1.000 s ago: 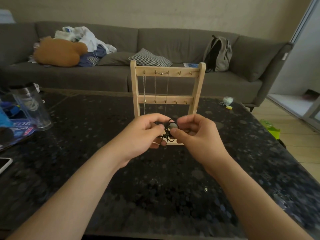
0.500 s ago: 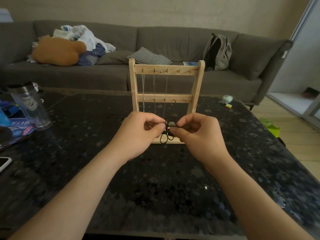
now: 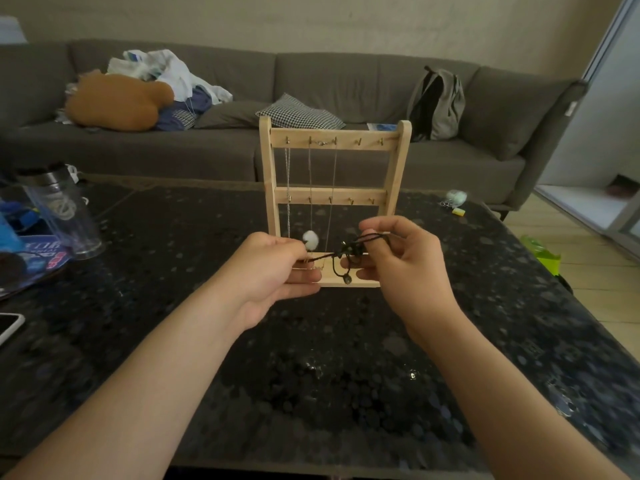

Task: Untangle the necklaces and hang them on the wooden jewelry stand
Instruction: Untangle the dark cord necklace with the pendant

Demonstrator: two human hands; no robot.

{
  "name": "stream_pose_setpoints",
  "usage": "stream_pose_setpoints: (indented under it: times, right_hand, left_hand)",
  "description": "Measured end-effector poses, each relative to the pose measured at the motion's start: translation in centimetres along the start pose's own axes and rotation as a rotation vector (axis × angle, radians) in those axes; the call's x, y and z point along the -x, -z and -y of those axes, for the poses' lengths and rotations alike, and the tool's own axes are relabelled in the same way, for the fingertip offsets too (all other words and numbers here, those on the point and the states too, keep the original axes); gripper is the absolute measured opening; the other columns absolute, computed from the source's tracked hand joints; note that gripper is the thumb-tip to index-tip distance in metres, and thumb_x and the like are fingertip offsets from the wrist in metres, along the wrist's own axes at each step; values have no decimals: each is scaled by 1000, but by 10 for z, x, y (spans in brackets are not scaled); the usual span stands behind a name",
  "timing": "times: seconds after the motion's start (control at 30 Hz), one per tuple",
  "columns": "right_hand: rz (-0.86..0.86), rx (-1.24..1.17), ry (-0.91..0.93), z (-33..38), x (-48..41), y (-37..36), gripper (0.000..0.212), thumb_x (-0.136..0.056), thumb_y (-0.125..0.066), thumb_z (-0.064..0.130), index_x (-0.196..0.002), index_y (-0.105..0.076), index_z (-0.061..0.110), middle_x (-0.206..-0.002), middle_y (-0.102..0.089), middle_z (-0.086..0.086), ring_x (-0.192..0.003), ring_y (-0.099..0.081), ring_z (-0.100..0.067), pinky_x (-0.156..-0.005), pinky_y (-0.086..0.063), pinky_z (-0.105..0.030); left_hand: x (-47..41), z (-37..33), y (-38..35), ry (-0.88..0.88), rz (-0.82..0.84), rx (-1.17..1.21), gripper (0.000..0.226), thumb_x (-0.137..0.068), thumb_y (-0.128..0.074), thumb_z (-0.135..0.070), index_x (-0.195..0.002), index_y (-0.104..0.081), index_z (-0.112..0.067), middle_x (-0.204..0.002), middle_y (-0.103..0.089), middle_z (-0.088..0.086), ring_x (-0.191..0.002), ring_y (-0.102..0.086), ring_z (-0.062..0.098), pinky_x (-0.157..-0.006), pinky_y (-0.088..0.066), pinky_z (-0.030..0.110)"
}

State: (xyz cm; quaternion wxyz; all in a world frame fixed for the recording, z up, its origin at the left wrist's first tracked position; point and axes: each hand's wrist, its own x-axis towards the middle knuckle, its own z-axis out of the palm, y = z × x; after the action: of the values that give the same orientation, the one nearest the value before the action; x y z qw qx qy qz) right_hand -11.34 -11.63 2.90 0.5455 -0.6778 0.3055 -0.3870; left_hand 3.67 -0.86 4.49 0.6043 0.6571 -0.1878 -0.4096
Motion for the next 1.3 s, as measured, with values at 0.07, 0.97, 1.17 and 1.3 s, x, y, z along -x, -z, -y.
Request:
stream_pose_setpoints:
  times: [0.07, 0.97, 1.17, 1.3]
  right_hand:
    - [35, -58, -76, 2, 2, -1, 14, -110, -58, 11, -116, -69, 18, -108, -77, -9, -83, -82, -22, -69, -65, -31]
    - [161, -293, -281, 8, 6, 3, 32, -102, -72, 17, -132, -63, 21, -109, -83, 1, -79, -77, -19, -64, -51, -27]
    - [159, -311, -309, 10, 4, 3, 30, -101, -69, 8, -129, -67, 17, -111, -82, -10, -94, -82, -30, -70, -60, -35]
    - [208, -159, -244, 7, 5, 4, 13, -98, -75, 17, -111, -77, 14, -106, -82, -8, -102, -79, -23, -86, -62, -37]
  left_hand:
    - [1, 0, 3, 2, -18, -44, 21, -105, -65, -6, -124, -63, -14, -107, -73, 17, -88, -80, 26, -79, -69, 46]
    - [6, 2, 3, -201, 250, -389, 25, -105, -68, -35, -110, -81, -14, -112, -77, 21, -95, -79, 23, -105, -60, 49]
    - [8, -1, 2, -159, 195, -299, 18, -107, -64, -28, -117, -74, -17, -102, -83, 5, -94, -81, 23, -103, -60, 50]
    - [8, 0, 2, -190, 187, -359, 22, -105, -67, -37, -112, -77, -18, -103, -84, 1, -96, -82, 19, -104, -59, 49]
